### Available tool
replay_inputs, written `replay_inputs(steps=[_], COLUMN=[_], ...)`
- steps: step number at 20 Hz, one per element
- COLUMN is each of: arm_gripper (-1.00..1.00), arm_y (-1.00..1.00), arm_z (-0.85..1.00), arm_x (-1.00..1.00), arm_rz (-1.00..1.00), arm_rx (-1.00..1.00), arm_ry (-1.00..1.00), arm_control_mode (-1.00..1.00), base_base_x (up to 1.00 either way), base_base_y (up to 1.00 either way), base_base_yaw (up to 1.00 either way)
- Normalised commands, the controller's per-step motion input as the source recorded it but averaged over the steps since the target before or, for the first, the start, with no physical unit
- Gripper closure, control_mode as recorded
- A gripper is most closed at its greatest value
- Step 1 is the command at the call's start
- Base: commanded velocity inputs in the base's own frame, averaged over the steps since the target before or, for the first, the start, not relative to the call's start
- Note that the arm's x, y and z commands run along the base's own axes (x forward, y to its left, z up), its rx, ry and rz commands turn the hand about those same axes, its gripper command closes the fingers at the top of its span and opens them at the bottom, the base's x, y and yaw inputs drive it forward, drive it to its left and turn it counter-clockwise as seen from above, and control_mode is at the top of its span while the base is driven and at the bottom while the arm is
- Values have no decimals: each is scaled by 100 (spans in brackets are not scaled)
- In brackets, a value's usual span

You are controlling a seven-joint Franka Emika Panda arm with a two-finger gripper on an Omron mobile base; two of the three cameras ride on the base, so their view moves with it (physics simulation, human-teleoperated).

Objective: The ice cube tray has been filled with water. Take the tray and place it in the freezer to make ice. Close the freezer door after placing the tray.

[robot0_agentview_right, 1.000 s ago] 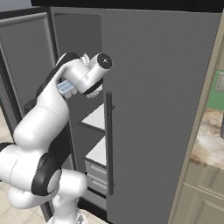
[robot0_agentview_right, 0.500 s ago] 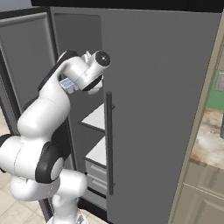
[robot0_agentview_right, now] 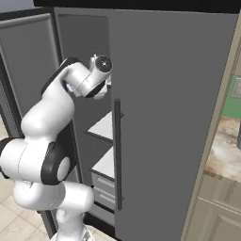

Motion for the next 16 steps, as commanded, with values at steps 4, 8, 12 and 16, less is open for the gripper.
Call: replay_inputs(steps=[4, 8, 12, 16], arm_gripper=[100, 100, 100, 100], arm_y=[0, 0, 0, 0], arm_z=[0, 0, 0, 0], arm_x=[47, 51, 56, 59], arm_rz=[-10, -9, -9, -8], arm_rx=[0, 0, 0, 0], arm_ry=[0, 1, 2, 4], arm_control_mode=[-100, -100, -100, -100], base_base_x=[0, 0, 0, 0], base_base_y=[0, 0, 0, 0], base_base_yaw=[0, 0, 0, 0])
